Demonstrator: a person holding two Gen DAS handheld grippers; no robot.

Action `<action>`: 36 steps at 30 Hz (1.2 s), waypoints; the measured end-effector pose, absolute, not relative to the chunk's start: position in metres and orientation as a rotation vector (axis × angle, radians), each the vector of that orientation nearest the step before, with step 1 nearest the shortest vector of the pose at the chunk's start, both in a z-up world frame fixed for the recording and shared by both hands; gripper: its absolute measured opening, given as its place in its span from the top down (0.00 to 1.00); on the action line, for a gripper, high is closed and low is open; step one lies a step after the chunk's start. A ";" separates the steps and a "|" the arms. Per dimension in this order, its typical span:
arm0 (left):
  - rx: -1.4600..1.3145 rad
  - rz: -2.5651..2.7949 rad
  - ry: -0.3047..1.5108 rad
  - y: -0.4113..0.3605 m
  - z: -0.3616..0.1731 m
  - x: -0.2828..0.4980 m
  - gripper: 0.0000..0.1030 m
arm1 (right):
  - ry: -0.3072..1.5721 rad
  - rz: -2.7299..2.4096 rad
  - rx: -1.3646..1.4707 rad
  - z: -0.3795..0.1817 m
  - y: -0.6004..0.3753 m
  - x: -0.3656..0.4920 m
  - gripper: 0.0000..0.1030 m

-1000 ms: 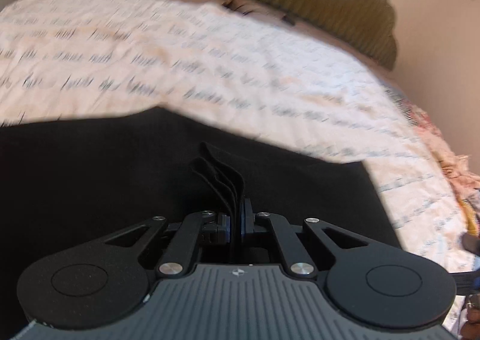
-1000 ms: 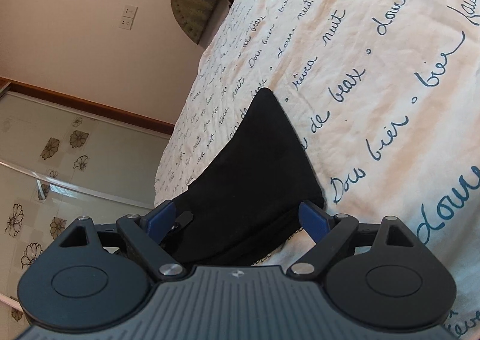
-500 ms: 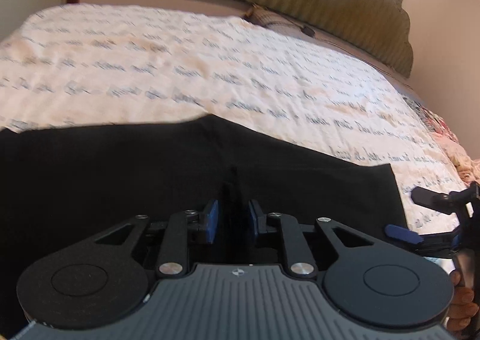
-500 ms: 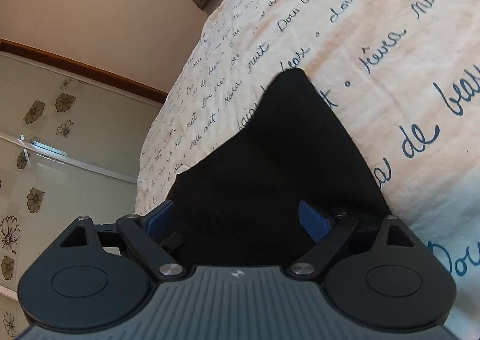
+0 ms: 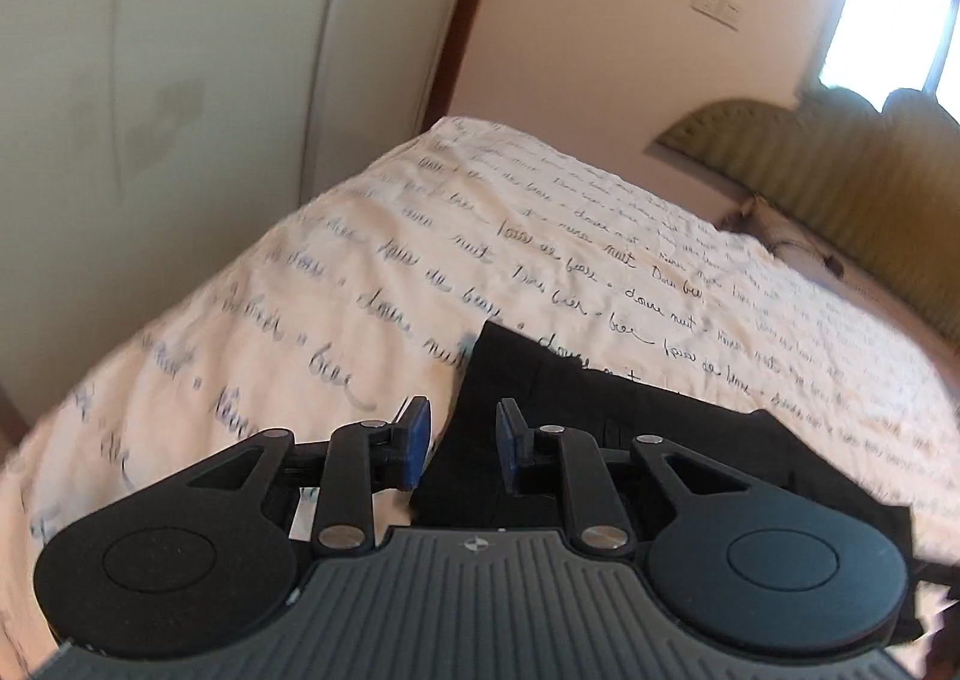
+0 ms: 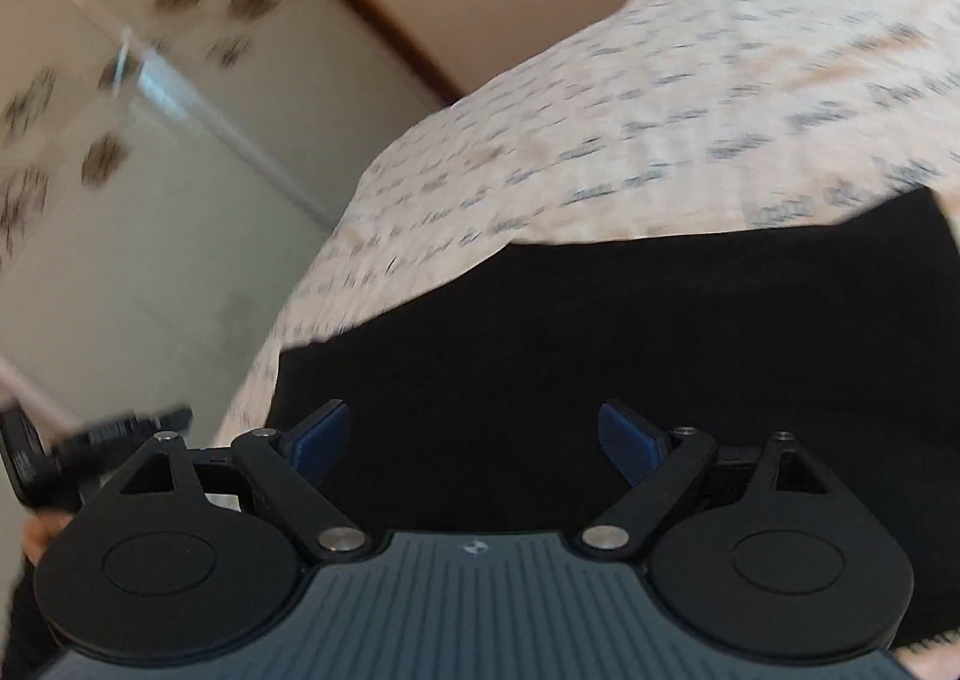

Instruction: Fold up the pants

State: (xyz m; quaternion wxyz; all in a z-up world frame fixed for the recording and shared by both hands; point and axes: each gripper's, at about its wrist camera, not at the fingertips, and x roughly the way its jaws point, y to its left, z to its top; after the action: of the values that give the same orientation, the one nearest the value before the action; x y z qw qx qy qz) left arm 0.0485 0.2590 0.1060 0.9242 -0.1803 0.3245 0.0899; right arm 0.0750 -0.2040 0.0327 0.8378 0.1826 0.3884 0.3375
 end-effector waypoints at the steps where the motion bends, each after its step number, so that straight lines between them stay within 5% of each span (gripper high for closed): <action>1: -0.408 0.175 0.681 0.264 0.102 0.046 0.74 | 0.832 0.752 0.302 0.033 -0.178 0.073 0.12; 10: -0.488 0.139 0.706 0.277 0.073 0.039 0.74 | 0.659 0.903 -0.378 0.020 -0.034 0.019 0.12; 25: -0.575 0.152 0.637 0.308 0.073 0.025 0.61 | 0.401 0.907 -0.665 0.013 0.080 0.027 0.13; 30: -0.614 0.140 0.626 0.315 0.073 0.023 0.61 | 0.420 0.942 -0.625 0.017 0.084 0.027 0.52; 36: -0.754 0.033 0.626 0.314 0.067 0.033 0.57 | 0.501 0.989 -0.346 0.033 0.061 0.050 0.82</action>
State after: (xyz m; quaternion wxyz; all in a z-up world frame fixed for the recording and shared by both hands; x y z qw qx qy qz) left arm 0.0334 0.3143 0.0673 0.8822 -0.3620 0.3008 0.0158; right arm 0.0498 0.0612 0.0331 0.8362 -0.1635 0.2366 0.4670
